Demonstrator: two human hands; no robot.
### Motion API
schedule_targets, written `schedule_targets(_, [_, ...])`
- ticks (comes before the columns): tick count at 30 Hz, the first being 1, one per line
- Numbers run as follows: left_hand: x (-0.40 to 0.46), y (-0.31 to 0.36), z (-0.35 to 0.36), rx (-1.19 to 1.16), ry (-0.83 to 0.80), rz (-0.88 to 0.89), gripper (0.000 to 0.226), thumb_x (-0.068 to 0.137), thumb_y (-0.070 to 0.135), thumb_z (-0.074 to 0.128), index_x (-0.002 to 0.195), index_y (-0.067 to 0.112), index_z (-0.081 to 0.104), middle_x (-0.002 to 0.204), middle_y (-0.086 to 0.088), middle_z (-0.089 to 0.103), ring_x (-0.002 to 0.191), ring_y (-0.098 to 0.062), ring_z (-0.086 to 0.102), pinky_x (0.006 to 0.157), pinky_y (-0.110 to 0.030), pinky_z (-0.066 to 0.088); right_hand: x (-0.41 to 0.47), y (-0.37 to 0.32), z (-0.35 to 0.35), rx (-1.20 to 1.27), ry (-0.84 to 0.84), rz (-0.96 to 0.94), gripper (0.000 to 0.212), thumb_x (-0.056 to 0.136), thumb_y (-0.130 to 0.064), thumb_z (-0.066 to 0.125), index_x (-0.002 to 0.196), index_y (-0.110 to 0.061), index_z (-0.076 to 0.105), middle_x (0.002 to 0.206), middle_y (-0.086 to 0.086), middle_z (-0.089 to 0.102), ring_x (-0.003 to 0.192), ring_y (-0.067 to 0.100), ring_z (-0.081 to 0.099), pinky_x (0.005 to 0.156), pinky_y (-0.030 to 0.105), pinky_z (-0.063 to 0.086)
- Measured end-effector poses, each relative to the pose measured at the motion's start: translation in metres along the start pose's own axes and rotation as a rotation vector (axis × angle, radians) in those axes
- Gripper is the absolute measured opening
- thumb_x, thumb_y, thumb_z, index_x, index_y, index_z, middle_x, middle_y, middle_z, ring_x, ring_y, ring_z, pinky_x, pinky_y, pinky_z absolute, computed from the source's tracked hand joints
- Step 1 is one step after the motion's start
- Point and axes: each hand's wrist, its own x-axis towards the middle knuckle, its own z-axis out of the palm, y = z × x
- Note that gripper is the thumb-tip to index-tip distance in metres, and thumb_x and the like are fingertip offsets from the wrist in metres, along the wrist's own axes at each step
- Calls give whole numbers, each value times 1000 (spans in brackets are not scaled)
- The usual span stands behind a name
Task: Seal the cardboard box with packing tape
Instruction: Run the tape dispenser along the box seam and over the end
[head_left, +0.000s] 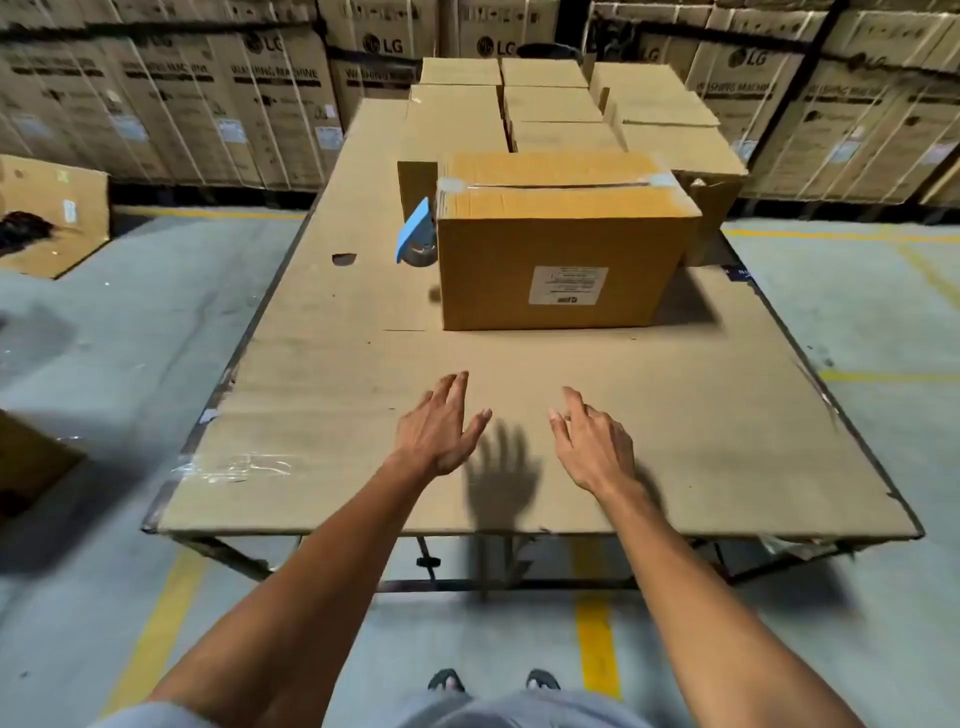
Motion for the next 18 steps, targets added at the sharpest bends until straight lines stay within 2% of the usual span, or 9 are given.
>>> schedule_targets(3, [-23,-8,25,6,-95,-1,80,107,70,28,171,23,16,175,-2,30,148,-32,48,103,-55,55,-21,-2,22,5,-90,6,53,109,-52,34,154,-25,39,134,11,69,119,35,65,98,46,52])
schedule_targets(8, [-34,-20,52,14,-127,31,74,108,66,32,168,23,23,170,-1,37,146,-29,50,105,-52,55,-37,-4,45,-46,-177,14,55,110,-52,32,157,-25,41,150,4,57,133,28,57,107,43,48])
schedule_targets(18, [-17,-37,59,2,-130,28,70,108,65,34,165,24,26,165,-1,41,144,-28,51,99,-51,58,-14,-25,55,-37,-165,15,53,110,-51,34,154,-24,43,149,4,57,133,28,58,105,44,50])
